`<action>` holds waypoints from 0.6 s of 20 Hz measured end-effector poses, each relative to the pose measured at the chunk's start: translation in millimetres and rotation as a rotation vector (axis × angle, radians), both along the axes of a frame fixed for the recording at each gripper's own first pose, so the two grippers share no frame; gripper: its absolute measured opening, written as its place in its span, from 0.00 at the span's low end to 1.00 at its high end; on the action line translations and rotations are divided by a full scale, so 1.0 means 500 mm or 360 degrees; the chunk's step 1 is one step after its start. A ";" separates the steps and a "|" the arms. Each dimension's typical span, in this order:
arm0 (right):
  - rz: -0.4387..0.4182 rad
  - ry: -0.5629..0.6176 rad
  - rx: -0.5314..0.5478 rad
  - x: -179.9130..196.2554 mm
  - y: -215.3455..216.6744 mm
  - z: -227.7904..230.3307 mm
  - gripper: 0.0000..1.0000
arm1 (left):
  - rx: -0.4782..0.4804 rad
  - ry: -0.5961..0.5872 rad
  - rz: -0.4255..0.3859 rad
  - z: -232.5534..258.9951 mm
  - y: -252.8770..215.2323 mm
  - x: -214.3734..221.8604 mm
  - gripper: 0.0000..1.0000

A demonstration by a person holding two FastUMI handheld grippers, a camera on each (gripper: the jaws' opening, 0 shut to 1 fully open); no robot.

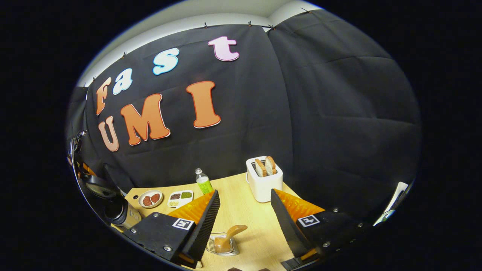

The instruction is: Close the left gripper, press the button to open the rice cooker; take a wooden spoon from the chopstick holder with the right hand, scoop a spoonful of rice and pour it into the rice cooker, then put the wooden spoon back into the chopstick holder.

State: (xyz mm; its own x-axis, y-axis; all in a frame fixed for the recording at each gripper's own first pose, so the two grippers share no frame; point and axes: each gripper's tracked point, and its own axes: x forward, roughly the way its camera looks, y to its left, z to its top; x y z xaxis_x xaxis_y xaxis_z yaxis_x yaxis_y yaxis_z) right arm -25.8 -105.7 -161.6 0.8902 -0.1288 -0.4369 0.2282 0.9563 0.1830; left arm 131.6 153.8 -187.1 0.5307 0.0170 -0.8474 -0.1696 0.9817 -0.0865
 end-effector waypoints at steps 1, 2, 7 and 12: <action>0.0021 -0.0005 0.0004 0.005 0.009 0.001 0.85 | 0.0003 0.0046 -0.0003 -0.018 -0.002 -0.014 0.90; 0.0039 -0.0004 0.0002 0.011 0.015 -0.003 0.85 | 0.0003 0.0124 0.0002 -0.038 -0.007 -0.039 0.89; 0.0115 0.0035 0.0009 0.021 0.044 -0.021 0.85 | -0.0013 0.0472 0.0018 -0.146 -0.037 -0.117 0.93; 0.0158 0.0046 0.0003 0.023 0.063 -0.026 0.85 | -0.0047 0.0669 0.0061 -0.233 -0.034 -0.132 0.92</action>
